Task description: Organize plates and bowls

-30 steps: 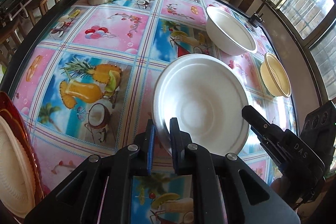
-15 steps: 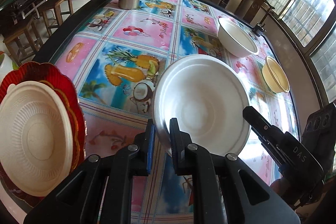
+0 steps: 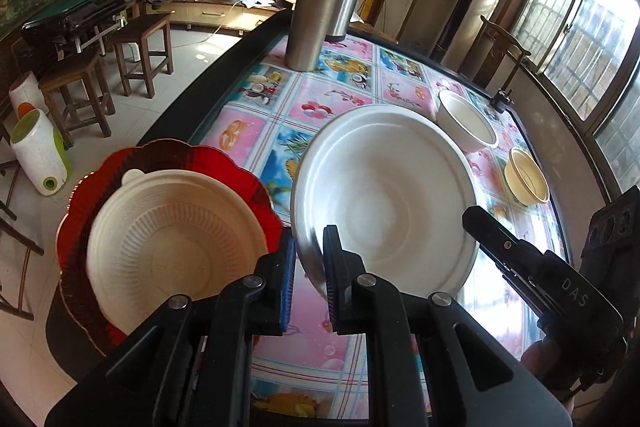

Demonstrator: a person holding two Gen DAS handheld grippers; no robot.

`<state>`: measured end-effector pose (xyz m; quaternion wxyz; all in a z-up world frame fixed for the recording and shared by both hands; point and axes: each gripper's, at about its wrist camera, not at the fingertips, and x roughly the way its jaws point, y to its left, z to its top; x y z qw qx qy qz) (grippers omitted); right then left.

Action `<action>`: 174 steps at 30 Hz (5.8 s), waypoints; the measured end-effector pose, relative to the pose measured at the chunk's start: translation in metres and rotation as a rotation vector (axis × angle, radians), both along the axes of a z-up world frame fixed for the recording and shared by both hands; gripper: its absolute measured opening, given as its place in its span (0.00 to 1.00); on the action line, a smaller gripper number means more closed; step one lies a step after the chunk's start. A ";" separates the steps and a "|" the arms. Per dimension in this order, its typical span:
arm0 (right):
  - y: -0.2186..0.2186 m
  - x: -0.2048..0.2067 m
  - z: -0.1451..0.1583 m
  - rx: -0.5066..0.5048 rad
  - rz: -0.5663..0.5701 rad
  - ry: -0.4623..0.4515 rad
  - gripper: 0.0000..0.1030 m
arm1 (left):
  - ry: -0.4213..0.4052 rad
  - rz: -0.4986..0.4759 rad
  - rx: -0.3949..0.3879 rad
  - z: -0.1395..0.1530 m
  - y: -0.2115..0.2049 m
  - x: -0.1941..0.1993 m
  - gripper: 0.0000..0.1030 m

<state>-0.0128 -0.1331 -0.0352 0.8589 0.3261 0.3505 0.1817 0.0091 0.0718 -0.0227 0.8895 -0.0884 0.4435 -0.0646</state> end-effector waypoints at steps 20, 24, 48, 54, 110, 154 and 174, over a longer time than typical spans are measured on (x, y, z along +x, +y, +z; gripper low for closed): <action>0.128 0.006 0.025 -0.051 0.200 -0.030 0.07 | -0.040 0.190 -0.017 -0.002 0.104 -0.029 0.11; 0.143 0.003 0.022 -0.067 0.226 -0.024 0.07 | -0.022 0.203 -0.027 -0.012 0.109 -0.029 0.11; 0.154 0.004 -0.015 -0.104 0.241 0.074 0.07 | -0.020 0.213 0.105 -0.033 0.102 -0.029 0.11; 0.156 0.007 -0.024 -0.113 0.238 0.098 0.08 | -0.015 0.208 0.115 -0.037 0.100 -0.027 0.11; 0.154 0.029 -0.048 0.050 0.261 0.282 0.12 | 0.056 0.196 0.025 -0.042 0.120 -0.020 0.11; -0.024 0.024 -0.056 0.068 -0.051 0.126 0.55 | -0.094 0.097 0.361 -0.013 -0.006 -0.020 0.63; -0.160 -0.007 -0.056 0.098 -0.290 0.118 0.66 | -0.045 -0.249 0.461 -0.051 -0.171 0.008 0.69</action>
